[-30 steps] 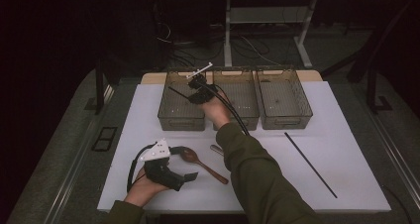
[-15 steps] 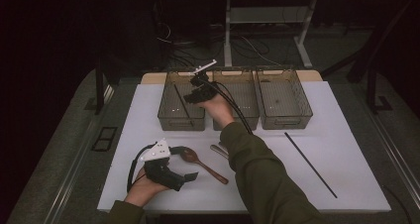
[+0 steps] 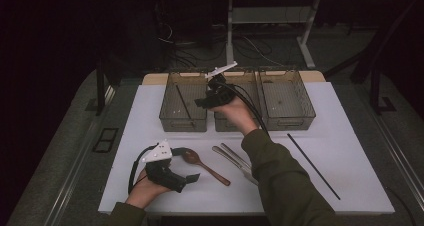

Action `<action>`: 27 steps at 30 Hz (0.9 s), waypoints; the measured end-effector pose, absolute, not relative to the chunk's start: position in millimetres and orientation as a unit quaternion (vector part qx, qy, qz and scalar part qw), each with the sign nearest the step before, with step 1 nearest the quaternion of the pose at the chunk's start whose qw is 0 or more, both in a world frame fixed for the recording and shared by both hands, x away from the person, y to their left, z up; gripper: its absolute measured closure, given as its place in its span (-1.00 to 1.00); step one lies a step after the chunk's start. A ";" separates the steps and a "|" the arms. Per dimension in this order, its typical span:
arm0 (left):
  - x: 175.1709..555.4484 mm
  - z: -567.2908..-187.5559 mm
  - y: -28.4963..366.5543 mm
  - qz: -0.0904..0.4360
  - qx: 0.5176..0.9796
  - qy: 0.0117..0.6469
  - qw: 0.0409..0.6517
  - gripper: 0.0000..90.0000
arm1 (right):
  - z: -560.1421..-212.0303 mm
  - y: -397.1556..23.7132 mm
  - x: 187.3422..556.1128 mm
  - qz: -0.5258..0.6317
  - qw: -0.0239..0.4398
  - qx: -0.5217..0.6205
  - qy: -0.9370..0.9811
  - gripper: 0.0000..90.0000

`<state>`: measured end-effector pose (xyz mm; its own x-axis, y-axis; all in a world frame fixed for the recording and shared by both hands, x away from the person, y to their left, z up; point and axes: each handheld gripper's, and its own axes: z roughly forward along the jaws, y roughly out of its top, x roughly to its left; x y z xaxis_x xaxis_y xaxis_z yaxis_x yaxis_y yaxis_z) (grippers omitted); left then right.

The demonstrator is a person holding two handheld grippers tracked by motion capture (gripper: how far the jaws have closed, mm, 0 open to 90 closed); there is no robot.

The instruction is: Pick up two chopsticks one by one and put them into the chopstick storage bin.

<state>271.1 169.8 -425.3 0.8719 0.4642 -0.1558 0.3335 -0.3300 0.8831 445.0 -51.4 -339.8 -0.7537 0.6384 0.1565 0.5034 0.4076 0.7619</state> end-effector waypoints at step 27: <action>272.1 -426.1 170.7 0.063 0.815 0.249 0.519 -1.00 | -342.3 -166.6 377.5 0.461 0.086 0.342 0.814 -0.03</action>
